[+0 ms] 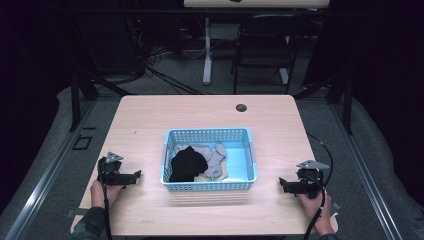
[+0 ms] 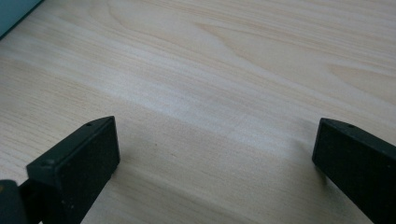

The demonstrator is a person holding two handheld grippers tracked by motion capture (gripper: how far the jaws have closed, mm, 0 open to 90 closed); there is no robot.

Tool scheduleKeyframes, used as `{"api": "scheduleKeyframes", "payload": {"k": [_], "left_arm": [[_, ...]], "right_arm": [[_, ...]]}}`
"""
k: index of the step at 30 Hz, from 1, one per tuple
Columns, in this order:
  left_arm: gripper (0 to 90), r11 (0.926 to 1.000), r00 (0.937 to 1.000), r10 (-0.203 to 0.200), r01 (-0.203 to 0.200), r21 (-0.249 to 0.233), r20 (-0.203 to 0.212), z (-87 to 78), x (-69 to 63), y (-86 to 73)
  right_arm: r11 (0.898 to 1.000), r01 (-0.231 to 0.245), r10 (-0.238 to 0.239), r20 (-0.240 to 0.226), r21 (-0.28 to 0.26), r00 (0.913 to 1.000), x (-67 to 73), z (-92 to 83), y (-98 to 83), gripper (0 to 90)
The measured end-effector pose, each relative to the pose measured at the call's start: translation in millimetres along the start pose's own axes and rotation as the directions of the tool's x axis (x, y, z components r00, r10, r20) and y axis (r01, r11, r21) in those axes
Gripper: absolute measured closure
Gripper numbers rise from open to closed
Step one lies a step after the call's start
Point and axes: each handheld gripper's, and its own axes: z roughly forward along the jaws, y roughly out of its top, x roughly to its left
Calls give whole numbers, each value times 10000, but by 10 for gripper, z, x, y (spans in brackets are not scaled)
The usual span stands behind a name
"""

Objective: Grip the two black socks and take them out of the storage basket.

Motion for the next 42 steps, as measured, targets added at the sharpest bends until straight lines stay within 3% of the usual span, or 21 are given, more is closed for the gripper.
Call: {"api": "scheduleKeyframes", "payload": {"k": [11,14,18,20,21,23,28,33,37,39,40,42], "left_arm": [[5,10000,10000,-5,5,-4,-59,-3,-3,-1],[12,9998,10000,75,-75,198,-12,-17,-3,16],[10,9988,9991,145,-163,466,396,-44,-23,91],[4,9992,9986,102,-122,390,518,-93,-44,138],[4,9996,9969,111,-132,263,776,-167,-63,197],[3,9996,9971,111,-128,233,752,-193,-75,218],[0,10000,9922,-32,34,-15,1248,-367,-103,348],[0,9989,9867,101,-24,-477,1623,-560,-166,512],[0,9967,9814,524,-399,-709,1847,-656,-296,645],[0,9961,9755,672,-536,-696,2093,-681,-357,710],[0,9951,9696,809,-654,-740,2311,-700,-416,774],[0,9937,9675,1013,-870,-714,2317,-714,-450,816]], "right_arm": [[9999,124,-124,-154,-3,9998,-5,10,10,1],[9999,121,-121,-156,-17,9998,-6,13,12,0],[9999,116,-116,-152,-42,9998,-6,13,9,1],[9999,103,-104,-147,-47,9998,-4,12,8,1],[9999,98,-98,-140,-53,9999,-4,11,7,2],[9999,97,-97,-137,-49,9999,-4,11,7,2],[9999,126,-126,-127,-31,9998,-6,8,6,2],[9999,99,-100,-108,-56,9999,-5,6,2,4],[9999,95,-95,-103,-50,9999,-5,6,2,4],[9999,93,-94,-100,-57,9999,-5,7,2,4],[9999,91,-92,-98,-55,9999,-5,6,2,4],[9999,94,-95,-94,-45,9999,-5,6,2,4]]}}
